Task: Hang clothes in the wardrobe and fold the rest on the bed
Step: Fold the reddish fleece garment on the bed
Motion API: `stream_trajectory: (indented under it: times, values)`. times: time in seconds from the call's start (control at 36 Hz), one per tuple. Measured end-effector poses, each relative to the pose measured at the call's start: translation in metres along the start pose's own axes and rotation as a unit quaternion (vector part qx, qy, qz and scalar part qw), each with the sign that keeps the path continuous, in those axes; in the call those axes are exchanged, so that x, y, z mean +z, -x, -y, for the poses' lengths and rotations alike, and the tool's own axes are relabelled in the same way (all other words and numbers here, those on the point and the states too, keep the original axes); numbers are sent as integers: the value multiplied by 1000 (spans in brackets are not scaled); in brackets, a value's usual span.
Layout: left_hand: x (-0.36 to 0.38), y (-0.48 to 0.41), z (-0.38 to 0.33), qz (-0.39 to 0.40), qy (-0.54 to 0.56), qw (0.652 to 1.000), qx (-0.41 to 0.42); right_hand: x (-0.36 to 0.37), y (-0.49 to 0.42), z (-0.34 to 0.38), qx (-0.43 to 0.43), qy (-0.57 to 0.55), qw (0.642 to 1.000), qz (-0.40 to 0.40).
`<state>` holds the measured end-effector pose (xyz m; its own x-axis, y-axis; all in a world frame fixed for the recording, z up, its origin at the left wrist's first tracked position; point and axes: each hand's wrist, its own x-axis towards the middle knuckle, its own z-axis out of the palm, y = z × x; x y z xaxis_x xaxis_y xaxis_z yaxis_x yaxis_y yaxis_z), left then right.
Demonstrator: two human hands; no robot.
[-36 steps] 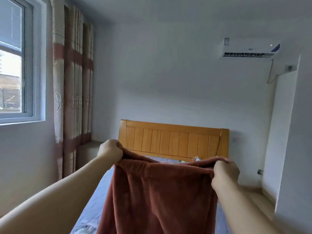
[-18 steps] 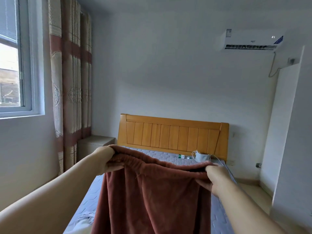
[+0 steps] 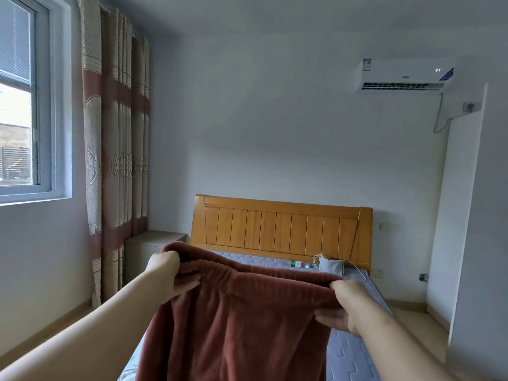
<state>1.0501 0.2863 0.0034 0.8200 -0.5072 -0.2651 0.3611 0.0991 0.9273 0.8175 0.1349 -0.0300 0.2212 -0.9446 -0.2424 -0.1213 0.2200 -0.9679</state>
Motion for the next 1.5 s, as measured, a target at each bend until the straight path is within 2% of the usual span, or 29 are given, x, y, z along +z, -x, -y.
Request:
stream_trajectory:
  times: [0.08,0.14,0.19,0.28,0.44,0.53,0.61,0.69,0.75,0.83,0.92,0.97,1.08,1.17,1.28,1.39,1.5]
  values:
    - [2,-15,3,35,35,999,21,6,3,-4,25,-133,990,39]
    - [5,-15,2,56,47,997,37,8,8,-4,49,-233,969,65]
    - [4,-13,2,72,56,995,40,8,9,-2,39,-273,959,71]
    - [1,-15,1,86,82,992,31,7,11,6,-3,-226,972,68]
    - [-2,-18,1,123,82,988,42,2,18,16,-17,-180,982,46]
    - [-3,-16,3,154,-8,984,88,3,16,15,-8,-184,983,18]
    - [-4,-16,4,143,-128,968,159,2,12,15,-3,-190,982,-7]
    - [-7,-20,3,127,-187,954,199,1,12,14,-28,-179,983,-15]
    - [-10,-25,3,67,-272,924,261,-1,13,12,-56,-157,986,-16]
    - [-13,-25,-1,-36,-441,833,332,-1,15,9,-123,-78,989,-18]
    - [-11,-21,-5,-80,-485,800,345,2,19,9,-170,-14,985,-26]
    - [-7,-20,-7,-71,-474,804,352,3,18,7,-196,12,980,-35]
    - [-2,-22,-5,14,-336,876,346,5,11,3,-250,65,964,-69]
    - [-4,-25,-2,36,-299,897,324,5,9,3,-278,93,952,-87]
    - [-9,-26,-1,85,-260,918,288,2,7,0,-286,121,949,-54]
    - [-16,-29,2,171,-284,900,283,0,8,-6,-286,178,942,-11]
    - [-21,-36,8,193,-345,874,282,0,9,-13,-232,238,943,-13]
